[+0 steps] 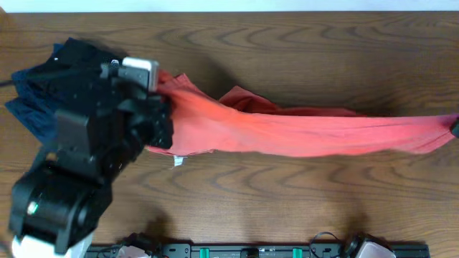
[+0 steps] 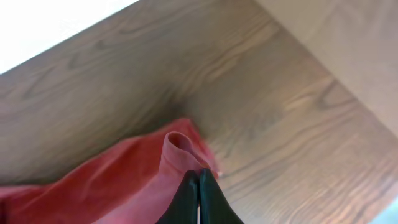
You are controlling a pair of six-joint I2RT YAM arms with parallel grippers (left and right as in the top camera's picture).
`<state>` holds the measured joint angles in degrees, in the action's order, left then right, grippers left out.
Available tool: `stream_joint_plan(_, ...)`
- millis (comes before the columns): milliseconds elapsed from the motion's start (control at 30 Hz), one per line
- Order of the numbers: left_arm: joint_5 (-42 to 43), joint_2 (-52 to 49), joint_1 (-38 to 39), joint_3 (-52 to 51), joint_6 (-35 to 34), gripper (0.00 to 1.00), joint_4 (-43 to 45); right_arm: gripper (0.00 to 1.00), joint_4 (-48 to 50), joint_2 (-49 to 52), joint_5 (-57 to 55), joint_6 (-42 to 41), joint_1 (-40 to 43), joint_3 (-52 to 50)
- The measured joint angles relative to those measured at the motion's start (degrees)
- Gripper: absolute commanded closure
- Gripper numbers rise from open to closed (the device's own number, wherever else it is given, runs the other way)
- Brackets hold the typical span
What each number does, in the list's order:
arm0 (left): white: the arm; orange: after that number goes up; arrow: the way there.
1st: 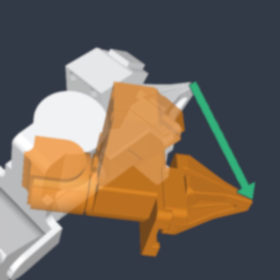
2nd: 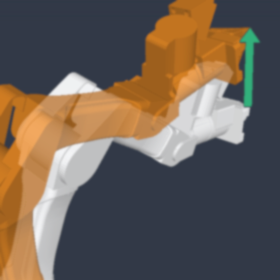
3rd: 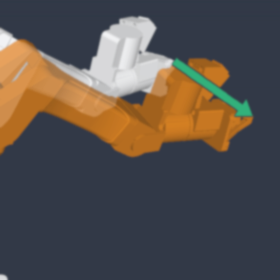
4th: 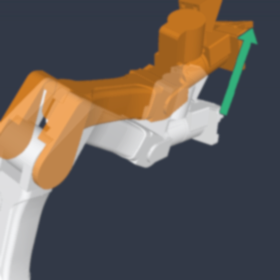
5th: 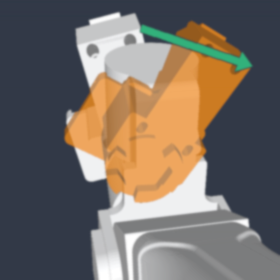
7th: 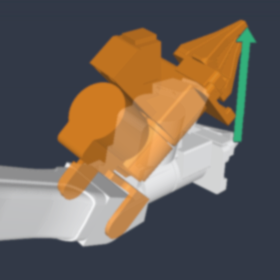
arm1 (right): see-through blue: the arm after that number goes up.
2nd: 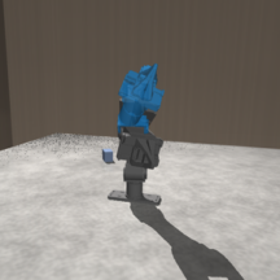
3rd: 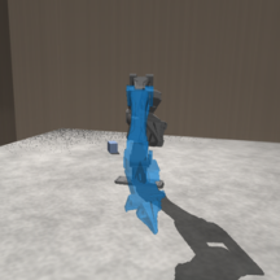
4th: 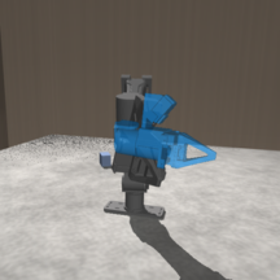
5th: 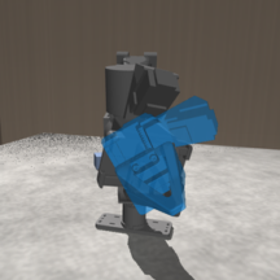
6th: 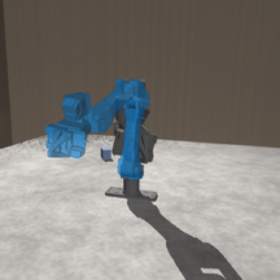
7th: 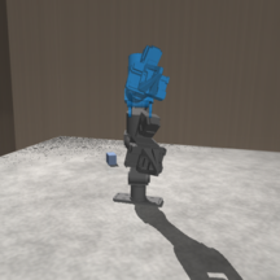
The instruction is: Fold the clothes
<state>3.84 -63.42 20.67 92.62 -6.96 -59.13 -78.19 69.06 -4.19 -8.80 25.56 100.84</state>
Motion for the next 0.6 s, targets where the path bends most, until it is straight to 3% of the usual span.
stream_joint_plan(233, -0.9, -20.7, -0.5, 0.0, 4.9, 0.94, 11.7, 0.99, 7.3, 14.3, 4.4, 1.1, -0.3, 0.2)
stream_joint_plan(467, -1.3, -38.9, -6.7, -1.0, 8.8, 0.94, 45.4, 0.99, 30.0, 30.2, 7.7, 1.0, -2.6, 0.0)
stream_joint_plan(600, -1.2, -40.4, -10.0, 3.3, 8.7, 0.94, 52.7, 0.99, 31.1, 32.5, 8.8, -0.2, -2.6, 7.0)
